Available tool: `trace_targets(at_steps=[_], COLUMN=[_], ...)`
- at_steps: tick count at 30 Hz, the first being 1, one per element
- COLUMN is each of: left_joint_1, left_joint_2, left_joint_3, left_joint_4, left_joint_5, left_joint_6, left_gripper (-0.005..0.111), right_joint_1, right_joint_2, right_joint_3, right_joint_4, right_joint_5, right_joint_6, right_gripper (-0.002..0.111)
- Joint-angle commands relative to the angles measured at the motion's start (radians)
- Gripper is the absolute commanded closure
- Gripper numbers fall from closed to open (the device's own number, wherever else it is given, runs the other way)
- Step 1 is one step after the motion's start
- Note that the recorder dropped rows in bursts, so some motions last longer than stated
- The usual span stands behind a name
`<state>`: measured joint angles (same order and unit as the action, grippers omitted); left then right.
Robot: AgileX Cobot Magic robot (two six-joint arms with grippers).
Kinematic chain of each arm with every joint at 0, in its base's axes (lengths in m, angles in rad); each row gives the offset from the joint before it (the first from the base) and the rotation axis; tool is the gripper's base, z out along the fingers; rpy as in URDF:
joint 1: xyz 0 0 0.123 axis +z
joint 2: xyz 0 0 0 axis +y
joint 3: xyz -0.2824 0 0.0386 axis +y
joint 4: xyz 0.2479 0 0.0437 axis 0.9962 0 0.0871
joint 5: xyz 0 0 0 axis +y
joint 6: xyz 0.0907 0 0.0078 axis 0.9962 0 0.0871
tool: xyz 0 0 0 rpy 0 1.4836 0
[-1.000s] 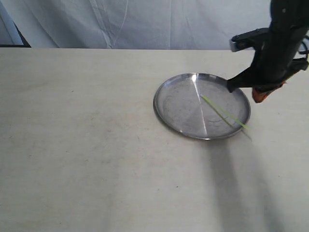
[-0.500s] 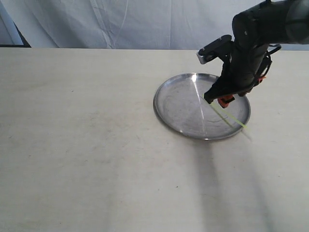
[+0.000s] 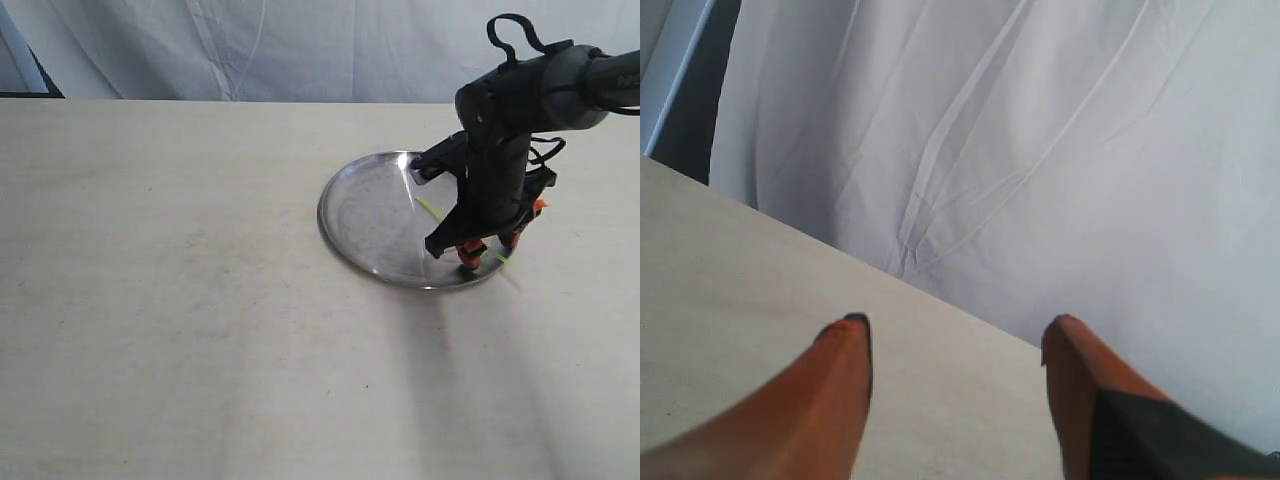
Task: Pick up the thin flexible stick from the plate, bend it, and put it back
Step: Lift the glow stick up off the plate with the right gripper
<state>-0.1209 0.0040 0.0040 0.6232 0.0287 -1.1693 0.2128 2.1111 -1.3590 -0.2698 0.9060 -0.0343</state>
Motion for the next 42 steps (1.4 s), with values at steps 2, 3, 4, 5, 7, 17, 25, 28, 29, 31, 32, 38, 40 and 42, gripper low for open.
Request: trace_targets(at_steps=[2,3,4,5,7,17,25,28,29,31,32,38,40,42], left_joint_1=[0.000,0.000,0.000,0.000,0.000,0.000,0.000,0.000,0.000,0.000,0.000,0.000,0.000,0.000], left_joint_2=[-0.004,-0.004,-0.004,-0.004,-0.004,-0.004,-0.004,-0.004,-0.004,-0.004,-0.004,-0.004,-0.004,-0.004], left_joint_3=[-0.004,-0.004,-0.004,-0.004,-0.004,-0.004,-0.004,-0.004,-0.004,-0.004,-0.004,-0.004,-0.004,-0.004], left_joint_4=[0.005,0.005,0.005,0.005,0.005,0.005,0.005,0.005,0.005,0.005,0.005,0.005,0.005,0.001], left_joint_5=[-0.005,-0.005,-0.005,-0.005,-0.005,-0.005,-0.005,-0.005,-0.005,-0.005,-0.005,-0.005,-0.007,-0.029], left_joint_6=[0.003,0.003,0.003,0.003,0.003,0.003,0.003,0.003,0.003,0.003,0.003,0.003,0.003,-0.002], left_gripper=[0.055,0.055,0.055,0.055,0.055,0.055,0.055,0.055,0.055,0.055,0.055,0.055,0.055,0.055], right_joint_1=[-0.003,-0.003,-0.003,-0.003,-0.003,-0.003,-0.003,-0.003,-0.001,-0.001,-0.001,-0.001,-0.001,-0.001], right_joint_2=[0.044,0.049,0.056,0.059,0.061,0.000,-0.235,-0.318,-0.344,-0.387,-0.409,-0.514,-0.553,-0.596], right_joint_3=[-0.003,-0.003,-0.003,-0.003,-0.003,-0.003,-0.003,-0.003,-0.003,-0.003,-0.003,0.031,0.075,0.133], right_joint_4=[-0.006,-0.006,-0.006,-0.006,-0.006,0.000,0.020,0.084,0.118,0.186,0.225,0.433,0.451,0.477], right_joint_5=[-0.003,-0.003,-0.005,-0.005,-0.007,-0.034,-0.071,-0.071,-0.074,-0.076,-0.071,-0.046,-0.047,-0.057], right_joint_6=[0.003,0.003,0.003,0.003,0.003,0.009,0.064,0.069,0.069,0.045,0.021,-0.138,-0.147,-0.153], right_gripper=[0.051,0.052,0.057,0.063,0.083,0.108,0.108,0.108,0.108,0.108,0.108,0.108,0.108,0.108])
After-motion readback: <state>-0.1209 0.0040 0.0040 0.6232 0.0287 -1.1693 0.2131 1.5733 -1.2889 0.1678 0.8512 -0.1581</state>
